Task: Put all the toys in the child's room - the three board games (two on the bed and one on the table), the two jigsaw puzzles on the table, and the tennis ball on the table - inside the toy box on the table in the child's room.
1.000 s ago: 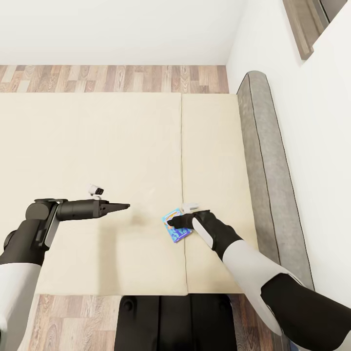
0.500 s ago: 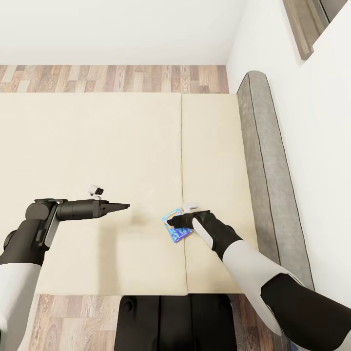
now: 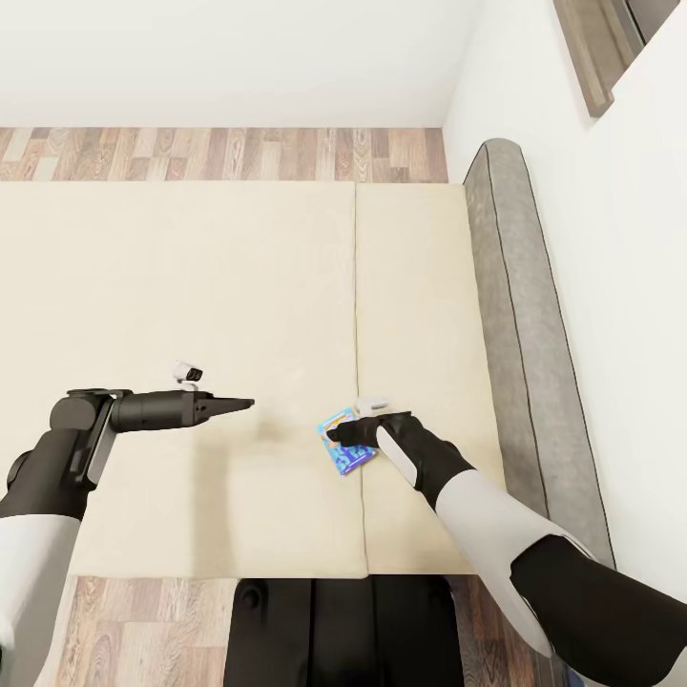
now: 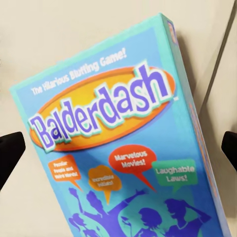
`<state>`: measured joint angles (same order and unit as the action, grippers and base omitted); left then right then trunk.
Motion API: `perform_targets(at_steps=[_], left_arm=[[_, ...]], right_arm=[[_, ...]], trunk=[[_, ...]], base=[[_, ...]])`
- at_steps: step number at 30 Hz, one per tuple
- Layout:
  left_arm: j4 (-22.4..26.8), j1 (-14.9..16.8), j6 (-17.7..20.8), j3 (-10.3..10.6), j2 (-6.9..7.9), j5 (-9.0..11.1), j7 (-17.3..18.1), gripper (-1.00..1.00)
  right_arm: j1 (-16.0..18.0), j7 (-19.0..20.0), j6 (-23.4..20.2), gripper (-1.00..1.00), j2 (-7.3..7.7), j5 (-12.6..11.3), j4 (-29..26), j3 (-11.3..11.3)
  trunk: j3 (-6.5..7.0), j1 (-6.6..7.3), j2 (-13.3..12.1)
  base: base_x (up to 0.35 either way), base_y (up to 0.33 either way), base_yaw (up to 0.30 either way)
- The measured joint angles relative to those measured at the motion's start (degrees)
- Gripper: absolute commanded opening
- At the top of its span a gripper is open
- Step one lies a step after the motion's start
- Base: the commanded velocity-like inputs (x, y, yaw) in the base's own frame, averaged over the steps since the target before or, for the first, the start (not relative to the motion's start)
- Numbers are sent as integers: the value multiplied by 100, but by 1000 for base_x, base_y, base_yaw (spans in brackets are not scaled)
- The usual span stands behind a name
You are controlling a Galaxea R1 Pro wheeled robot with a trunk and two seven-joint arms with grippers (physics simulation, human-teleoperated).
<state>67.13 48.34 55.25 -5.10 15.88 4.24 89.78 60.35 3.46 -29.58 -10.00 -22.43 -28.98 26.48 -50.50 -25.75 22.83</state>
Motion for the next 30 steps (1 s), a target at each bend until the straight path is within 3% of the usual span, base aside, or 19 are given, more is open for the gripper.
perform_targets(at_steps=[30], left_arm=[[0,1,4,8,0,0,0,100]], right_arm=[[0,-2,-17,100,0,-6,-8,0]], trunk=[[0,0,0]], base=[[0,0,0]])
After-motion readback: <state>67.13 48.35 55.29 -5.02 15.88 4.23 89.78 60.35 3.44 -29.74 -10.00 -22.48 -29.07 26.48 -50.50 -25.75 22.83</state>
